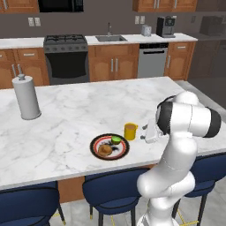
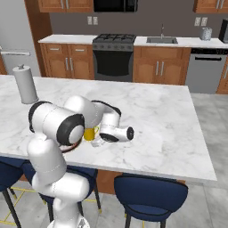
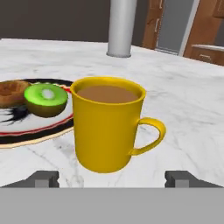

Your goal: Pick up the brewed coffee from the coffee machine and place it next to the breakfast plate on the dining counter.

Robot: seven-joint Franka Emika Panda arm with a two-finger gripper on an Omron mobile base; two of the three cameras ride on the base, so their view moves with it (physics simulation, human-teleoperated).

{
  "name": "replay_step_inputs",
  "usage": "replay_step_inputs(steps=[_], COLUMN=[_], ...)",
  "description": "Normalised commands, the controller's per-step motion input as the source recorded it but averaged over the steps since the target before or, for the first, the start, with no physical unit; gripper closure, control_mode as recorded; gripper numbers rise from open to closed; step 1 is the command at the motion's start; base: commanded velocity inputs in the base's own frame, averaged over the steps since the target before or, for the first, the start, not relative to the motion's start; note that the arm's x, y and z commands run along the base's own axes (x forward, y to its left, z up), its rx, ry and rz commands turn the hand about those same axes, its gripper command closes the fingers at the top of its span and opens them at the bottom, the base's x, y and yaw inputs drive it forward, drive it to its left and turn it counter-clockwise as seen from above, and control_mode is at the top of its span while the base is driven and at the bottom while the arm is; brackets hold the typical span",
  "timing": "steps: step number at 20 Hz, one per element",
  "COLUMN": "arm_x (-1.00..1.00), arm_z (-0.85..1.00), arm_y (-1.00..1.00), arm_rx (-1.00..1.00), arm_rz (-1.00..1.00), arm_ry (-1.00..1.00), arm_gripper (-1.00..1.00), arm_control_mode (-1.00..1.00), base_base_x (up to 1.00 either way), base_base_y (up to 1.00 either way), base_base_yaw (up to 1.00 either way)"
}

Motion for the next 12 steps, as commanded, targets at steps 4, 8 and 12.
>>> replay_step_inputs(steps=[4,8,12], arm_x=[-0.72,-0.70,-0.89], arm_z=[0.96,1.00,1.00], arm_y=[-0.06,-0.24,-0.26], arm_rx=[0.00,0.00,0.00], arm_rz=[0.00,0.03,0.17], arm_ry=[-0.10,-0.06,-0.04], arm_gripper=[-1.00,-1.00,-1.00], arm_control_mode=[-1.00,-1.00,-1.00], base_base_x=[0.00,0.00,0.00], base_base_y=[0.00,0.00,0.00], base_base_yaw=[0.00,0.00,0.00])
